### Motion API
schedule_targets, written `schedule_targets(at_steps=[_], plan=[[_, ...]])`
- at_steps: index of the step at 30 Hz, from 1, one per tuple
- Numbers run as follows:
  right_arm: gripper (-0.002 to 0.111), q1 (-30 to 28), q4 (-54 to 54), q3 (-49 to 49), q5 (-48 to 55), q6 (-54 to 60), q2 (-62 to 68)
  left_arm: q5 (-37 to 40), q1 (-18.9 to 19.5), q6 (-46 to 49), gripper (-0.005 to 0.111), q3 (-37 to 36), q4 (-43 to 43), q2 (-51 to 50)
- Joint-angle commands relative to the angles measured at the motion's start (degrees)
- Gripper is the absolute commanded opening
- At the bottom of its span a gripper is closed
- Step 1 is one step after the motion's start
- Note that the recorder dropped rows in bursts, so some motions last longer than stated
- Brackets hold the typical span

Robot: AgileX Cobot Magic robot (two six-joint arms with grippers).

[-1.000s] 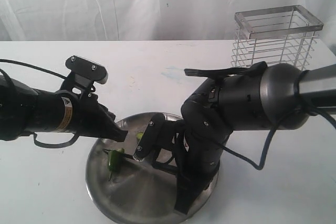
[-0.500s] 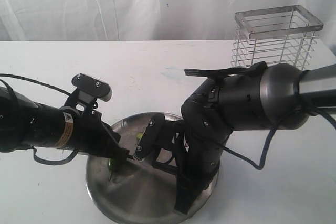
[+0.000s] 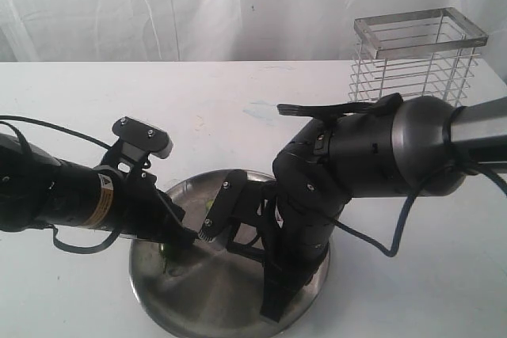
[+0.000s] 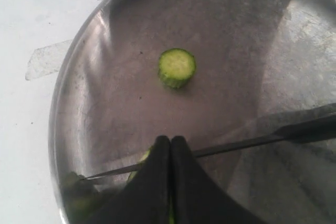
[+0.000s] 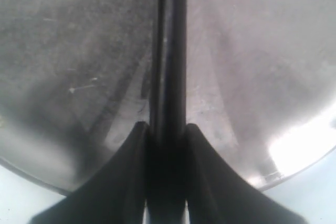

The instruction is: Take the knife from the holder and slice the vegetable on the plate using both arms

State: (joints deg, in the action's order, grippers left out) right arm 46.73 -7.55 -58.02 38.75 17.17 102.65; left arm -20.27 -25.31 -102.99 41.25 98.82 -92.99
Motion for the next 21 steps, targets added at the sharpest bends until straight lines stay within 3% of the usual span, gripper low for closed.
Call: schedule_targets(at_steps=[1, 14, 21], plan=[[0.0, -0.02, 0.17, -0.16, -0.4, 0.61, -0.22, 0.63, 0.06, 0.64, 0.0, -0.45, 0.07, -0.33], [0.0, -0.02, 0.17, -0.16, -0.4, 0.61, -0.22, 0.28, 0.06, 7.41, 0.0, -0.45, -8.32, -2.42], [0.0, -0.02, 0.17, -0.16, 0.22, 0.61, -0.22, 0.61, 0.06, 8.98, 0.0, -0.45, -8.47, -7.61]])
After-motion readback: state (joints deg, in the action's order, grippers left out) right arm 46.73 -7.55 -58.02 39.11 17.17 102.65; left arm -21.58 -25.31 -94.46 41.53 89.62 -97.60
